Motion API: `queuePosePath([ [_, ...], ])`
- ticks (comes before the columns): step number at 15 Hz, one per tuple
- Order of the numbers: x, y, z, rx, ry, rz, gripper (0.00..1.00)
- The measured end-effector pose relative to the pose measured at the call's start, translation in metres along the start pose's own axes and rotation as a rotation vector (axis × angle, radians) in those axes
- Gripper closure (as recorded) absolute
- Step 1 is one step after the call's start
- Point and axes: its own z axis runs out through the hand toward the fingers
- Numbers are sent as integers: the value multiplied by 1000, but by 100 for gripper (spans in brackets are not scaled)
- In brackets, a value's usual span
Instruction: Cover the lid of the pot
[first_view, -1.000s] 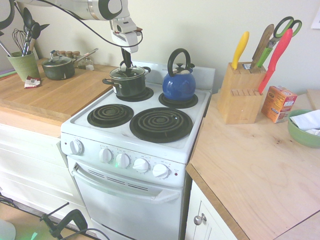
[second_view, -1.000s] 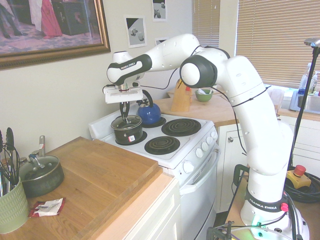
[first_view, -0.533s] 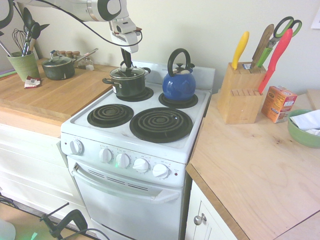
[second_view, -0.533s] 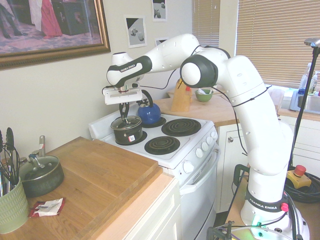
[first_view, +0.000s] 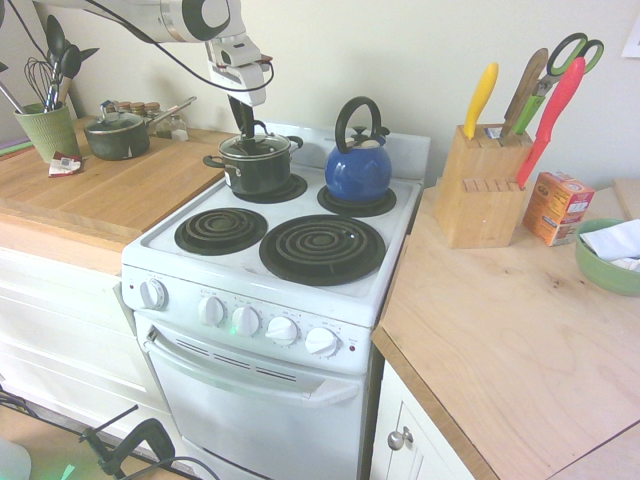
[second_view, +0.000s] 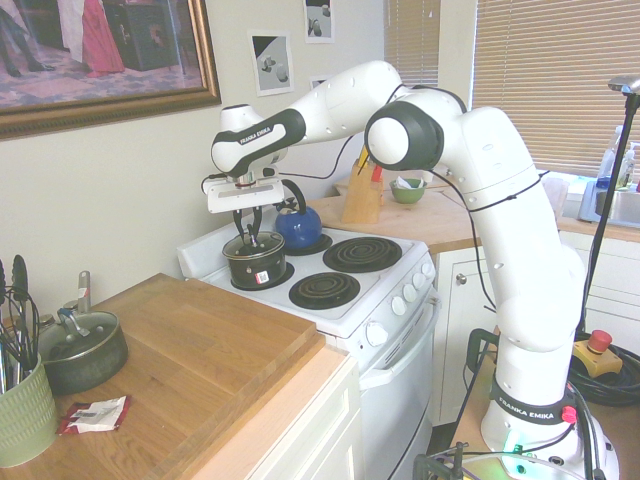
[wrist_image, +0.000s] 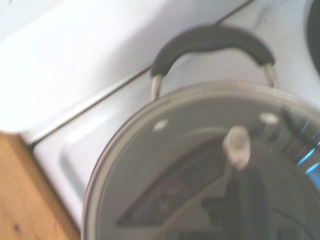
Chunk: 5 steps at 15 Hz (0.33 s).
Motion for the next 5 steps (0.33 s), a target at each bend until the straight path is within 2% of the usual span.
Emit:
queuePosePath([
  [3, -11, 14, -8, -7, 10, -21, 0],
  [5, -26, 30, -33, 6, 30, -45, 0],
])
